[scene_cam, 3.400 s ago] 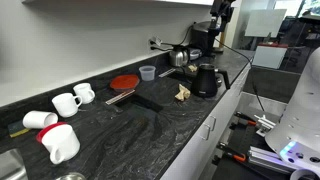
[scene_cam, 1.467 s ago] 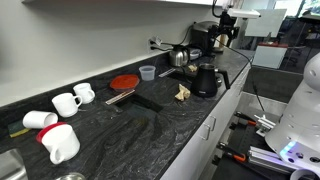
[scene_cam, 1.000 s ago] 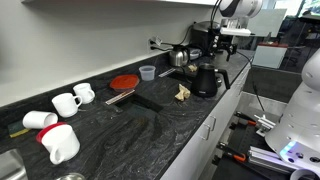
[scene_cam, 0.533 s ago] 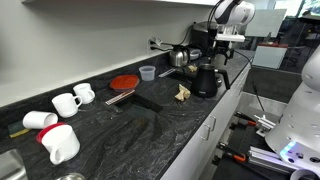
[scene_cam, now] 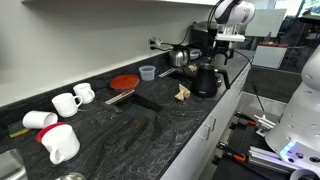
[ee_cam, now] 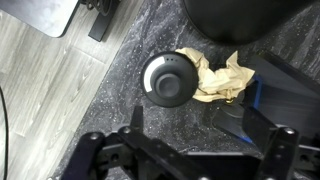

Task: Close the black watering can

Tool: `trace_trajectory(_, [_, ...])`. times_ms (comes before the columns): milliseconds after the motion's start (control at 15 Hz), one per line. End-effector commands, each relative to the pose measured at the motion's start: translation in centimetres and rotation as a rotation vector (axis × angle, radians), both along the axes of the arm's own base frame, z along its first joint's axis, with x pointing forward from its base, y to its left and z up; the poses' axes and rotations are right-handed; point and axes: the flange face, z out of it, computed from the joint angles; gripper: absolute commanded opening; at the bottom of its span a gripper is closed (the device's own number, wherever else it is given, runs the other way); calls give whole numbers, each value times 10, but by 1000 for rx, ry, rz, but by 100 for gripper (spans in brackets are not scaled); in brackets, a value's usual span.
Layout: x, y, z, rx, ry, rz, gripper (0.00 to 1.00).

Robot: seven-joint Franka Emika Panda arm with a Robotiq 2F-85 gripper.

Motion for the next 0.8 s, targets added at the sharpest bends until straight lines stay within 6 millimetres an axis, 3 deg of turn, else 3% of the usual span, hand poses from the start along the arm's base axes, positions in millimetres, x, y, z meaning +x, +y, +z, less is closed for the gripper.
trace_trajectory(0, [2,-3,-5,1,6,-35,100])
trace_trajectory(733, [5,-29,-45,81,68,-281,100])
